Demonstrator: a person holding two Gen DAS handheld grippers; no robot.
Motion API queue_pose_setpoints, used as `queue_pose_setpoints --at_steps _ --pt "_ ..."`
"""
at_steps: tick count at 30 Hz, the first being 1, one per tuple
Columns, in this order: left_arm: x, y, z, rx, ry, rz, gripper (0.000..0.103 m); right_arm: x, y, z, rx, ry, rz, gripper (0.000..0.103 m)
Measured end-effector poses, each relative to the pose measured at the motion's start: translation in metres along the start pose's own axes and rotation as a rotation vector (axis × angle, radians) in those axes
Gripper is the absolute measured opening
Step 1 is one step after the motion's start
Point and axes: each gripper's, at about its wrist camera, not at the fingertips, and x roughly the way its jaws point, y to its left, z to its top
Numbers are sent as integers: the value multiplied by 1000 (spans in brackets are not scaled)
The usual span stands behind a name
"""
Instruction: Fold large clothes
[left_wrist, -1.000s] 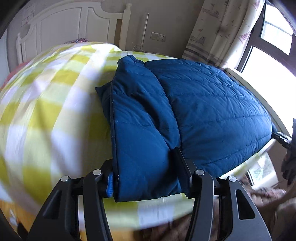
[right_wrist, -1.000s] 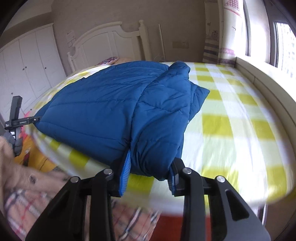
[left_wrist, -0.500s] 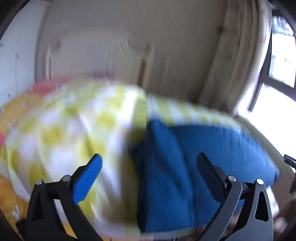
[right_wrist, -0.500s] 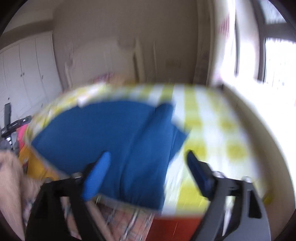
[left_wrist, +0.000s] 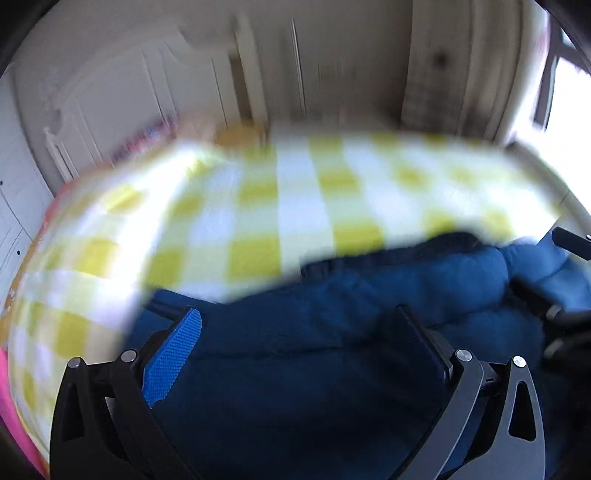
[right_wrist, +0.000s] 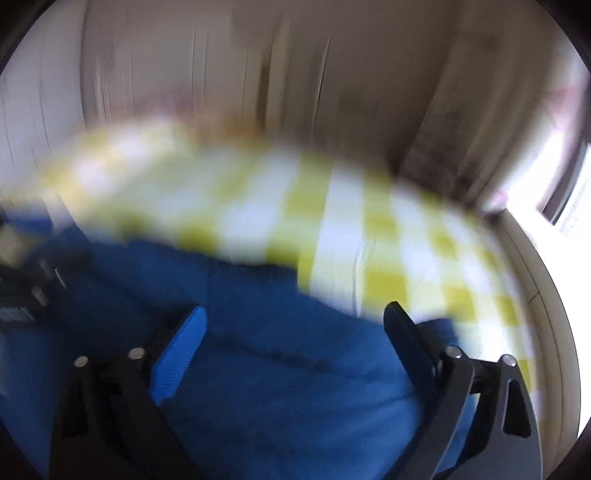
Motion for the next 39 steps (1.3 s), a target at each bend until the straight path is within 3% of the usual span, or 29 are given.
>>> queue_pose_setpoints --at_steps 1,5,10,12,14,16,18,19,21,23,27,30,32,34,36,38,39 --pt "13 2 -1 -23 24 -18 99 8 -2 -1 35 18 32 95" --pt "14 3 -6 -26 -21 -12 99 12 -15 -3 93 28 92 96" --pt "13 5 -9 -35 -38 -24 99 11 -13 0 77 39 74 95" --pt "12 6 -9 -35 -42 -25 99 0 -12 8 89 37 78 86" --pt "14 7 -8 -39 -43 -30 99 -21 -17 16 117 -29 96 83" --pt "14 7 -8 -42 -43 -34 99 -32 -21 22 121 -96 34 83" --pt "14 7 -9 -44 -42 -37 99 -14 -27 21 114 -59 -42 83" --pt "14 8 -9 -48 -43 -45 99 7 -33 14 121 5 -51 85" --pt "14 10 -9 -57 -41 -56 99 18 -59 7 260 26 100 86" --pt "14 9 -9 -55 -39 -53 99 12 -68 7 286 13 146 84" --pt "14 9 -9 -57 -40 -56 99 -15 -100 -6 405 -87 47 81" --pt "12 10 -9 -62 -45 -53 99 13 -100 -14 400 22 74 82" --pt "0 8 -7 -61 -60 1 99 16 -92 -8 355 33 20 81" --pt "-20 4 -4 -57 -100 -29 99 18 -85 -7 324 38 -11 82" --pt "-50 -12 -2 -22 -173 -94 99 18 -88 -9 338 33 3 83" --pt "-60 -37 -2 74 -213 -95 99 17 -91 -9 352 25 19 83" --pt "-52 -57 -3 142 -196 -77 99 15 -92 -10 354 22 21 83"
